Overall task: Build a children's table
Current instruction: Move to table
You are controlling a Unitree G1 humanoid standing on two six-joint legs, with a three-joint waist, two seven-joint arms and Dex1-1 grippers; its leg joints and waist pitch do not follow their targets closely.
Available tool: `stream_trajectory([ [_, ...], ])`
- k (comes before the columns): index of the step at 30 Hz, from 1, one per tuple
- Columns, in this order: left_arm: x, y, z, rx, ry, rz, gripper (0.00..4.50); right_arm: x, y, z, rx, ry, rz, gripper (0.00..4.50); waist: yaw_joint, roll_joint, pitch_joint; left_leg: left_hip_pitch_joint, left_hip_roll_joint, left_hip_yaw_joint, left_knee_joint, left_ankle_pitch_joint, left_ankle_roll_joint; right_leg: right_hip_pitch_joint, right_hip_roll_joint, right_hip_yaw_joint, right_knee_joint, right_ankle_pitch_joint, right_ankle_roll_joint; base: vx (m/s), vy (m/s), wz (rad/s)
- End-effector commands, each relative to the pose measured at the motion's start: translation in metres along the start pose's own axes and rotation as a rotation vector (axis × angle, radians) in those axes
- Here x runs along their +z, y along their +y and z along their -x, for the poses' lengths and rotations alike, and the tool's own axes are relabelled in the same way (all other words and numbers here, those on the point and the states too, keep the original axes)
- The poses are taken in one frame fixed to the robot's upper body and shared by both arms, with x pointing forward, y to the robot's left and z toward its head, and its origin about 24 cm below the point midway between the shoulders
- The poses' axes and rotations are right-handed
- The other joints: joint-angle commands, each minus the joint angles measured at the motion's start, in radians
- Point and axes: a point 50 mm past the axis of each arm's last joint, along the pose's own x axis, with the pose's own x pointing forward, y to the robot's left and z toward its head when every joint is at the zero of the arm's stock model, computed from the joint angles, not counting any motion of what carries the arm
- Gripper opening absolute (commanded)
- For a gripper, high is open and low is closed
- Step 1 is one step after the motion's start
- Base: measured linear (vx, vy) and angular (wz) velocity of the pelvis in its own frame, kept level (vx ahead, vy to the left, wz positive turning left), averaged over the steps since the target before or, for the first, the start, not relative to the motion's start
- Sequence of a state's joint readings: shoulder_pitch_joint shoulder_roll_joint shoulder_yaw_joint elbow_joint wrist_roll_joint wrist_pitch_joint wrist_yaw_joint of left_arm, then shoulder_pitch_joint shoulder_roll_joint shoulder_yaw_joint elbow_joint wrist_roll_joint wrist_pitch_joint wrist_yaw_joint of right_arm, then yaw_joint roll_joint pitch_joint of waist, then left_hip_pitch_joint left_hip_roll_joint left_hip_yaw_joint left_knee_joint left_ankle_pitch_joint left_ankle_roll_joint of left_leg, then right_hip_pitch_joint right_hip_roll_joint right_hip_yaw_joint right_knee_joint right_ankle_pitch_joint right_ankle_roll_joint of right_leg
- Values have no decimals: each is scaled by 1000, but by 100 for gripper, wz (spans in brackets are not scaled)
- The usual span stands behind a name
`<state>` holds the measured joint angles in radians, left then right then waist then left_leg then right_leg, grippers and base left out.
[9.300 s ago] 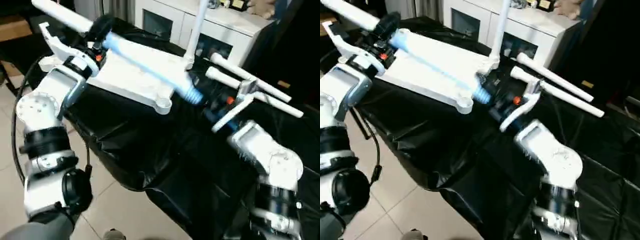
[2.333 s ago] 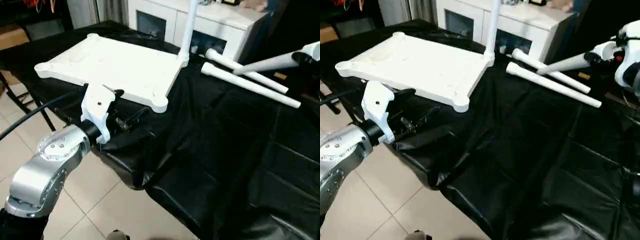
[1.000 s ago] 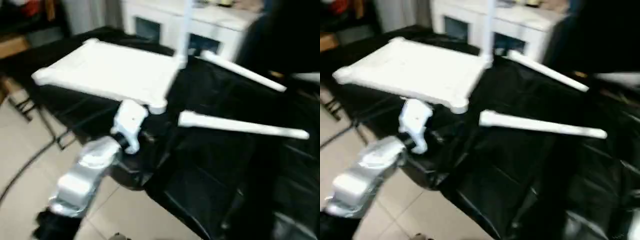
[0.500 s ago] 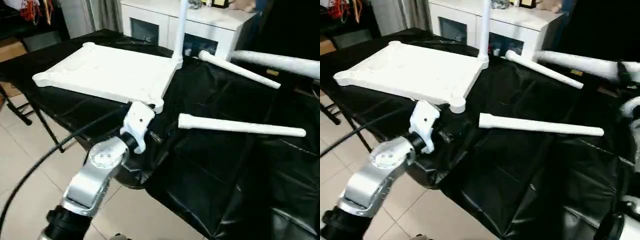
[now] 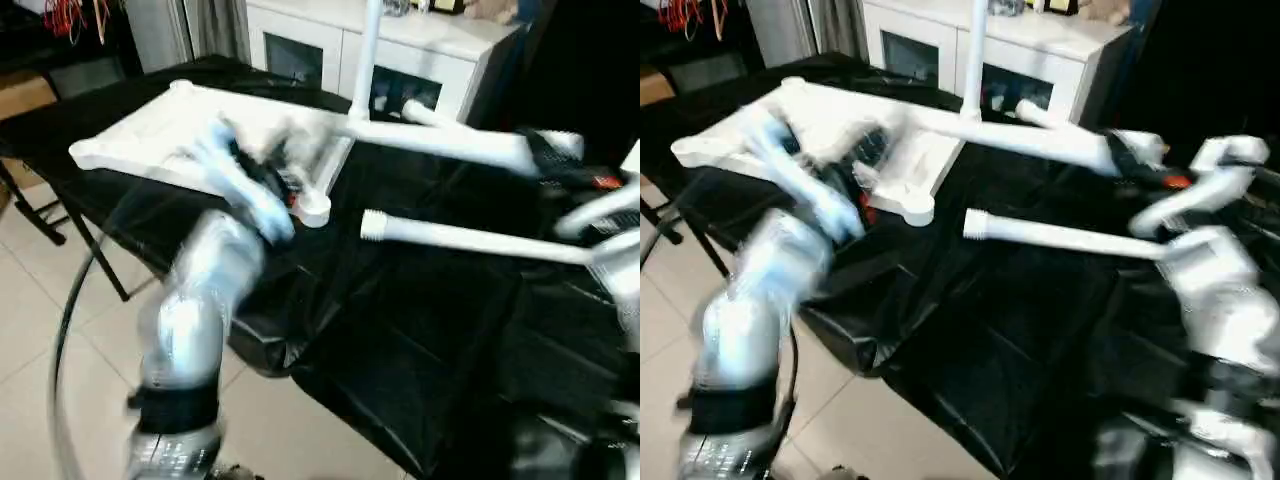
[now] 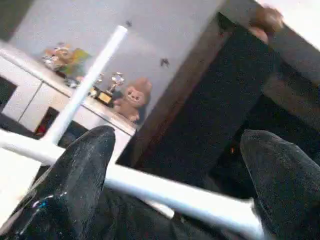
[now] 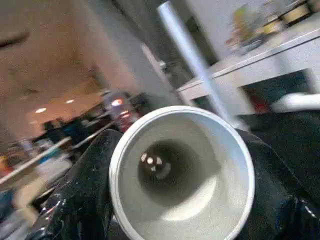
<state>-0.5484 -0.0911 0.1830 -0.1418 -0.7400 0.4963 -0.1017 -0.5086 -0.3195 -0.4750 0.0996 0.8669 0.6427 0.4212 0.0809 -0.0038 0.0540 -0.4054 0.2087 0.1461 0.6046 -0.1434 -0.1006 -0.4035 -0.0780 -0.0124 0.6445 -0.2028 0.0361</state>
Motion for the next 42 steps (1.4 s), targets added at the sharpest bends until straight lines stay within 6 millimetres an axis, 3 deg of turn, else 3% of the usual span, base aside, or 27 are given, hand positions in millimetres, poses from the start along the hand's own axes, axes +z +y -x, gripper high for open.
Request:
stream_trajectory([
  [1, -1, 5, -4, 51, 16, 74, 450, 8, 15, -5, 63, -36, -17, 276, 6, -25, -73, 15, -14, 24, -61, -224, -2, 38, -16, 1, -105, -295, -94, 0, 0, 0],
  [6, -10, 8, -10, 102, 54, 257, 450, 5, 32, -10, 137, -61, -107, 276, 15, -25, -76, 16, -15, 25, -61, -196, -8, 43, -17, 3, -97, -215, -114, 0, 0, 0],
  [8, -12, 8, -11, 103, 57, 321, 450, 5, 37, -11, 156, -68, -125, 276, 19, -20, -77, 16, -14, 24, -62, -185, -8, 44, -16, 3, -94, -185, -117, 0, 0, 0],
  [11, -13, 8, -14, 83, 52, 412, 450, 3, 46, -12, 201, -65, -152, 276, 19, -22, -75, 16, -15, 25, -64, -185, -14, 45, -16, 4, -96, -177, -114, 0, 0, 0],
  [19, 7, 6, -26, -31, -8, 517, 450, -10, 66, -8, 310, 24, -173, 276, 24, -20, -75, 19, -13, 23, -68, -183, -31, 46, -18, 4, -96, -170, -96, 0, 0, 0],
  [25, 18, 6, -29, -70, -47, 533, 450, -15, 66, -7, 305, 52, -172, 275, 31, -16, -75, 19, -12, 23, -72, -181, -43, 48, -20, 6, -98, -159, -86, 0, 0, 0],
  [26, 20, 8, -30, -63, -58, 544, 422, -15, 66, -6, 306, 54, -174, 275, 32, -16, -75, 19, -13, 24, -72, -184, -45, 47, -20, 6, -99, -161, -85, 0, 0, 0],
  [30, 21, 14, -30, -33, -63, 550, 396, -16, 68, -5, 315, 62, -178, 275, 34, -18, -75, 18, -12, 23, -72, -181, -48, 49, -21, 5, -97, -149, -84, 0, 0, 0],
  [31, 21, 16, -30, -23, -67, 554, 370, -16, 69, -5, 322, 66, -181, 275, 34, -17, -75, 18, -12, 23, -73, -179, -49, 49, -21, 5, -97, -146, -83, 0, 0, 0],
  [42, 25, 29, -31, 17, -85, 562, 291, -20, 71, 0, 361, 106, -190, 275, 35, -18, -75, 19, -12, 22, -74, -184, -54, 50, -22, 6, -99, -160, -68, 0, 0, 0],
])
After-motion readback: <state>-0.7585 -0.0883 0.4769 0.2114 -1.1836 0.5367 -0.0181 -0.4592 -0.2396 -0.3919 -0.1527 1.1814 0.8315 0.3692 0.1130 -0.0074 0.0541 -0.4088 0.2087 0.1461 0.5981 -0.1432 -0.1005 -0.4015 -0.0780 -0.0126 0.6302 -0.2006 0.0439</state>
